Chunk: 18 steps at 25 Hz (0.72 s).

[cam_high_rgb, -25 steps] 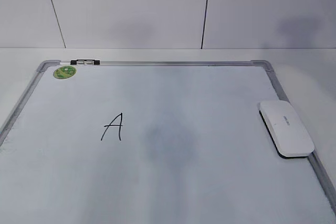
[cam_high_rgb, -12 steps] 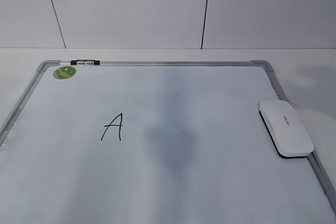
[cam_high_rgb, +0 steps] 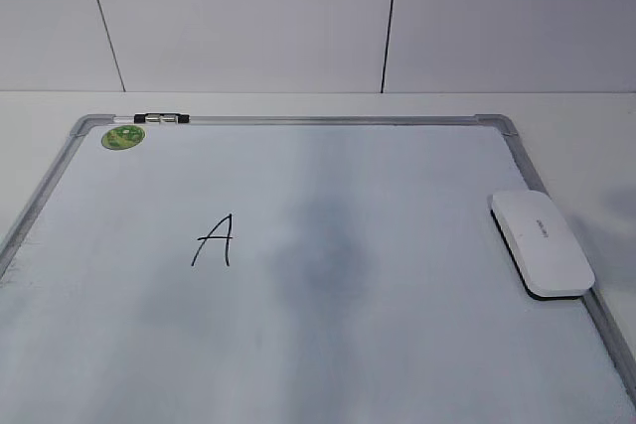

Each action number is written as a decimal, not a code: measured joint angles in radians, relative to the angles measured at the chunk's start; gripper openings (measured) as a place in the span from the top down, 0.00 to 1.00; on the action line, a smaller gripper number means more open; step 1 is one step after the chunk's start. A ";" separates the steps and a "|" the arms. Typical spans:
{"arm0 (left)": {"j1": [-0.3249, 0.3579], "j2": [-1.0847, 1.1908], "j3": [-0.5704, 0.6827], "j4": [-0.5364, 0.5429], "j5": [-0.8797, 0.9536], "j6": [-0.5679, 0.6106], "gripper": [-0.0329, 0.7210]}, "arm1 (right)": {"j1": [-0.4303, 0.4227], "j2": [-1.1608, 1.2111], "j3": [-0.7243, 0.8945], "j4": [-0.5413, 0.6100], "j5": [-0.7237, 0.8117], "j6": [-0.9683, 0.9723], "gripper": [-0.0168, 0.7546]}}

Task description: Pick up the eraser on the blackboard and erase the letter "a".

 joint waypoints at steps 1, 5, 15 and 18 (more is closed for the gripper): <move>0.000 -0.014 0.005 -0.002 0.012 0.000 0.19 | 0.000 -0.027 0.011 0.002 0.012 0.000 0.23; 0.000 -0.067 0.034 -0.002 0.049 0.000 0.18 | 0.000 -0.129 0.062 0.004 0.070 0.000 0.23; 0.000 -0.273 0.109 -0.002 0.107 0.000 0.19 | 0.000 -0.339 0.128 0.004 0.185 -0.001 0.23; 0.000 -0.278 0.111 -0.004 0.112 0.000 0.21 | 0.000 -0.352 0.161 0.004 0.201 -0.001 0.23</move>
